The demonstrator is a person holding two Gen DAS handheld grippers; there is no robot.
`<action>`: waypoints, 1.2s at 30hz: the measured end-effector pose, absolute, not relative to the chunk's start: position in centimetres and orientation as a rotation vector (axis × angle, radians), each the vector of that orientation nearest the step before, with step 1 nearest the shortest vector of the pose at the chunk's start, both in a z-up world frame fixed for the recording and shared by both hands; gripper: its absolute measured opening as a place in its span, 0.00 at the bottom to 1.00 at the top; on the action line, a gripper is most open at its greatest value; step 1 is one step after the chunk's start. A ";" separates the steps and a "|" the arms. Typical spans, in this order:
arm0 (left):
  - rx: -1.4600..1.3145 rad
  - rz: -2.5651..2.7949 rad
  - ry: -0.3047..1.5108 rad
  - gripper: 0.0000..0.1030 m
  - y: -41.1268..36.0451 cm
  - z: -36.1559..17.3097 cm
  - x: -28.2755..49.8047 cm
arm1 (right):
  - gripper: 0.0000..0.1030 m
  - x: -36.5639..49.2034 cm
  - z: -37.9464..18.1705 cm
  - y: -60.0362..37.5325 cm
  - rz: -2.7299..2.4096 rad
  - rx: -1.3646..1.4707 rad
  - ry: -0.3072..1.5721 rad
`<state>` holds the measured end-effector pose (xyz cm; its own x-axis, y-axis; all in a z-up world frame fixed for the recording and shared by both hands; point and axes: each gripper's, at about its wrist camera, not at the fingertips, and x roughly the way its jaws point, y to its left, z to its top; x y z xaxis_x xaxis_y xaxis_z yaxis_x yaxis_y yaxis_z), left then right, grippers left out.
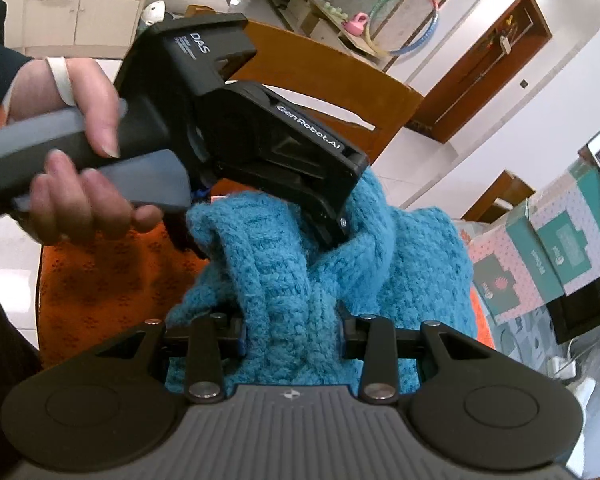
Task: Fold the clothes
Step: 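Grasp the folded sweater bundle with both tools and lift it off the mat, then carry the lifted sweater with both tools toward the stack of clothes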
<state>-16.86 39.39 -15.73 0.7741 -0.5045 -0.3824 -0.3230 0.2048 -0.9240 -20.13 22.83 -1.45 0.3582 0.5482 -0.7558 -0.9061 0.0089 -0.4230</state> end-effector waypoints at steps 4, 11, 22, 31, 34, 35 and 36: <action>-1.380 -0.101 0.752 0.81 39.5 -15.6 -16.1 | 0.52 -19.9 -0.8 22.6 1.216 -1.019 0.446; -1.351 -0.017 0.804 0.56 40.0 -15.2 -16.7 | 0.76 -16.1 3.2 20.6 1.263 -0.750 0.724; -1.314 -0.021 0.848 0.58 40.2 -14.5 -16.2 | 0.85 -8.2 4.1 11.1 0.919 -0.209 0.973; -1.284 -0.029 0.858 0.57 40.0 -14.1 -16.0 | 0.97 -6.4 -0.9 4.3 0.653 0.003 1.067; -1.275 -0.032 0.861 0.57 40.0 -14.1 -15.9 | 0.97 -5.7 -3.0 2.9 0.651 0.104 1.124; -1.273 -0.035 0.863 0.58 40.0 -14.0 -15.9 | 0.98 -5.5 -3.8 2.4 0.658 0.162 1.140; -1.271 -0.037 0.865 0.59 40.0 -14.0 -15.8 | 1.00 -5.2 -4.6 1.9 0.665 0.220 1.156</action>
<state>-15.85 39.99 -14.05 0.6936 -0.4735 -0.5428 -0.4256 0.3385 -0.8392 -5.23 1.94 -4.58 0.2384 0.5890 -0.7722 -0.3712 0.7900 0.4879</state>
